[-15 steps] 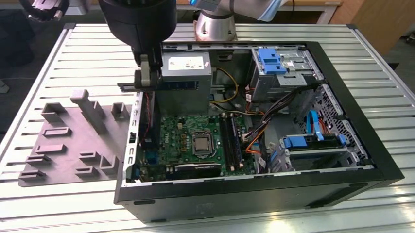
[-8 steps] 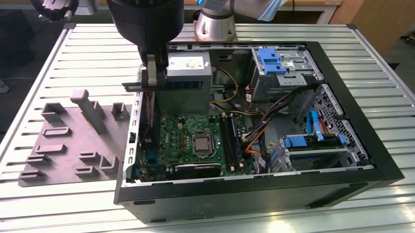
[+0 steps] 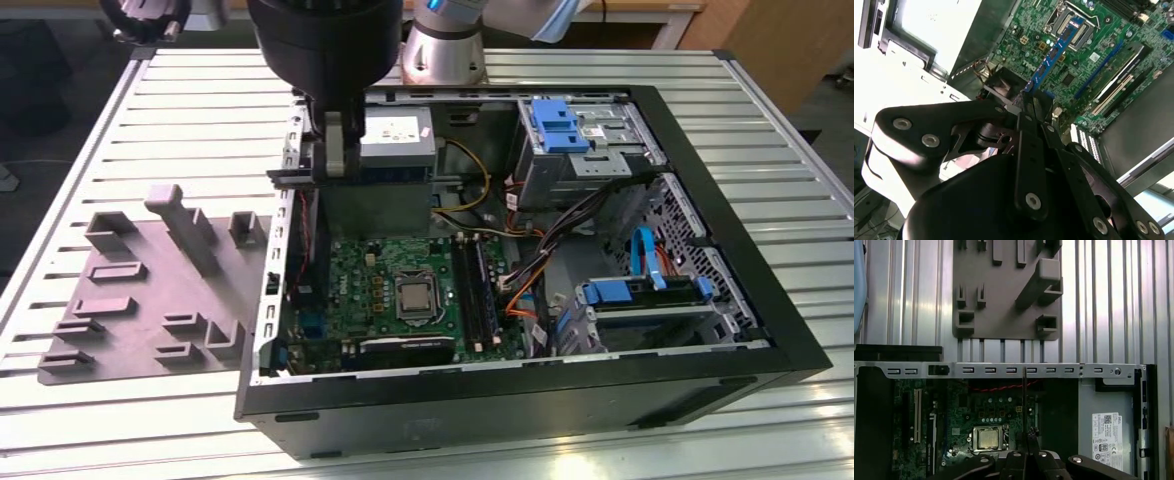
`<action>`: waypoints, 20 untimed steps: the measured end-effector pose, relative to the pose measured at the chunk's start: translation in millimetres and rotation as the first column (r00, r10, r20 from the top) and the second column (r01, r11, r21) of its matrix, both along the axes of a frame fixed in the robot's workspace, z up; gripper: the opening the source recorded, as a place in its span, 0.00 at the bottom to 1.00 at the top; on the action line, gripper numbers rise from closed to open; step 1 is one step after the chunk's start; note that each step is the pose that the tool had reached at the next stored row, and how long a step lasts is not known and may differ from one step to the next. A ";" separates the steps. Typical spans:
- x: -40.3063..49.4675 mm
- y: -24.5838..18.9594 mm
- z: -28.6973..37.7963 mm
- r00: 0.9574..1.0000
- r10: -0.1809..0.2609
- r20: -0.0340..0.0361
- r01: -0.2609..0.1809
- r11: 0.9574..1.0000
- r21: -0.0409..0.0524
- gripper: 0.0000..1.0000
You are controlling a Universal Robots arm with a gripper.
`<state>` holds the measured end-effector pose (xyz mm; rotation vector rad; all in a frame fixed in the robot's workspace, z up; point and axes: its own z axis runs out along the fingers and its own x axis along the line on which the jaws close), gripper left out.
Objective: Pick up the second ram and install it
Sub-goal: 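Pick up the second ram and move it above second insertion slot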
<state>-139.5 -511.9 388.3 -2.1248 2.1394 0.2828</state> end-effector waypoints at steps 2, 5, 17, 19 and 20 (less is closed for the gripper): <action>2.8 0.0 0.0 1.000 0.000 0.000 0.000 1.000 0.000 0.11; 7.8 0.0 0.0 1.000 0.000 0.000 0.000 1.000 0.000 0.11; 23.6 -0.1 -0.1 1.000 0.000 -0.003 0.000 1.000 0.000 0.11; 23.7 0.0 -0.1 1.000 0.000 -0.003 0.000 1.000 0.000 0.11; 23.8 0.0 -0.1 1.000 0.000 -0.003 0.000 1.000 0.000 0.11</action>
